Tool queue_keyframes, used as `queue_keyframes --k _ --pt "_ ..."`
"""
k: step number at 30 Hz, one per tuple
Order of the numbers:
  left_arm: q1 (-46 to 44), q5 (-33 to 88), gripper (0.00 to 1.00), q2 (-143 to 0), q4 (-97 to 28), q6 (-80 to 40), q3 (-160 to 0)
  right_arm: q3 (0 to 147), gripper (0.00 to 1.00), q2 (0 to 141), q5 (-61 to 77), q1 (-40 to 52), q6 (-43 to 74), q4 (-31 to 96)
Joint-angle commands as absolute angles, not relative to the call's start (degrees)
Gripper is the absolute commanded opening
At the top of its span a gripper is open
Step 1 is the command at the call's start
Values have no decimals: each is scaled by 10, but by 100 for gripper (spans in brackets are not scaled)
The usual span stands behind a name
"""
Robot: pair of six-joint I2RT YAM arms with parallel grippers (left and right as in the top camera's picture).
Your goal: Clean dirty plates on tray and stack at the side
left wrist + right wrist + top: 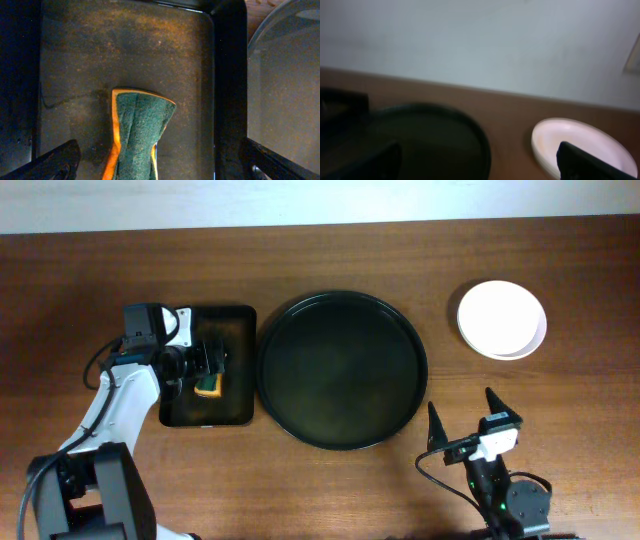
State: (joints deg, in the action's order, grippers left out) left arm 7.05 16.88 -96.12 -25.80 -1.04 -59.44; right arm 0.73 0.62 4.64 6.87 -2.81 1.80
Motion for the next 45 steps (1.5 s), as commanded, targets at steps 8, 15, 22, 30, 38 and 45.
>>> queue_keyframes --k 8,15,22,30,38,45 --pt "73 167 99 -962 -257 -4 -593 3 99 4 51 67 -28 41" --pt "73 167 99 -962 -257 -4 -593 3 99 4 51 67 -28 41" --pt "73 167 99 -743 -257 -4 -490 3 99 4 51 67 -28 41" --pt "73 102 99 -205 -227 -4 -152 3 99 4 51 67 -28 41" --pt "24 87 99 -56 114 -4 -23 3 99 4 51 67 -28 41" --pt "23 74 99 -9 -39 -3 -5 3 99 4 51 67 -28 41"
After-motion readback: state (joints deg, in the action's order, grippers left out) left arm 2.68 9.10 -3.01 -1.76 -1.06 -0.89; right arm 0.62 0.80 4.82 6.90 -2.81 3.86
